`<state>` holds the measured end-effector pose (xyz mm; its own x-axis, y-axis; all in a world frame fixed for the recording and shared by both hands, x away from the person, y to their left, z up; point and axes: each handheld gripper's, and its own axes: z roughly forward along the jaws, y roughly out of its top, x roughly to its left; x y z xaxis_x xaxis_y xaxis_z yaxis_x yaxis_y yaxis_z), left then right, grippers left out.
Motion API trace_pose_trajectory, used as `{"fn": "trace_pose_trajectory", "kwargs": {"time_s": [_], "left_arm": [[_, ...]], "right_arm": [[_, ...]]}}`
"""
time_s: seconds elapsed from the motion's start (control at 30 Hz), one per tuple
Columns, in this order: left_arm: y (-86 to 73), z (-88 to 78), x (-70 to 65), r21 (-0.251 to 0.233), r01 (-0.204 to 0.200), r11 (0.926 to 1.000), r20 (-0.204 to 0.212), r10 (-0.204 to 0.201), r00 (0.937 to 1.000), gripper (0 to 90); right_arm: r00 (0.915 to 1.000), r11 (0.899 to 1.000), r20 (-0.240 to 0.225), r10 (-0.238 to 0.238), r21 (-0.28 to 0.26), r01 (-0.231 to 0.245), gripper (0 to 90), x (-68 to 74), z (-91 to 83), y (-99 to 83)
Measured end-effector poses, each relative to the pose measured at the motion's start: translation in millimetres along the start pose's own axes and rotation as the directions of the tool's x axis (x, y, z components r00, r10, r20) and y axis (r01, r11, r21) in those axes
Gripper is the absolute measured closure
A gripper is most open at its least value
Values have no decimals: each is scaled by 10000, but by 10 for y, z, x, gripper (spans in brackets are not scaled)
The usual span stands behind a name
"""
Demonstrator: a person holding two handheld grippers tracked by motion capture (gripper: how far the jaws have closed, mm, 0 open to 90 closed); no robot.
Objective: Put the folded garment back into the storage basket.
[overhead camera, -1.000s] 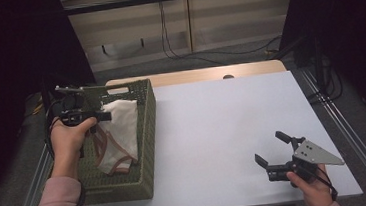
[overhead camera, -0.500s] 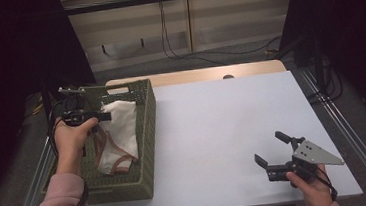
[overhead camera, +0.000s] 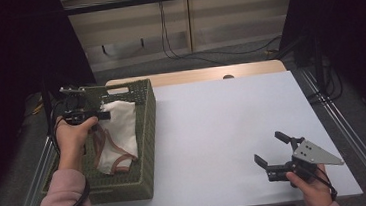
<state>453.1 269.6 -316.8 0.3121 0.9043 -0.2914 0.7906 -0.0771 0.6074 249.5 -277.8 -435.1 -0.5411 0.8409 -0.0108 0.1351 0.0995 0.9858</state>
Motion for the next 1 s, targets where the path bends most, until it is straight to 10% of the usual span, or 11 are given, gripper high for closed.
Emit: {"fn": "trace_pose_trajectory", "kwargs": {"time_s": [0.47, 0.57, 1.0], "left_arm": [[-16, 72, 116, -64, 291, 9996, 11, -291, 9996, 817], [-15, 62, 170, 202, -359, 9992, -189, 363, 9992, 804], [-40, -21, 120, -959, 75, 9954, -352, -109, 9993, 603]], "right_arm": [[10000, 10000, -4, -2, 6, 2, 7, -1, 4, -1], [10000, 10000, -16, -5, -2, 5, 6, 0, 5, -1], [10000, 10000, -23, 25, -19, -25, 6, 8, -5, 3]]}}
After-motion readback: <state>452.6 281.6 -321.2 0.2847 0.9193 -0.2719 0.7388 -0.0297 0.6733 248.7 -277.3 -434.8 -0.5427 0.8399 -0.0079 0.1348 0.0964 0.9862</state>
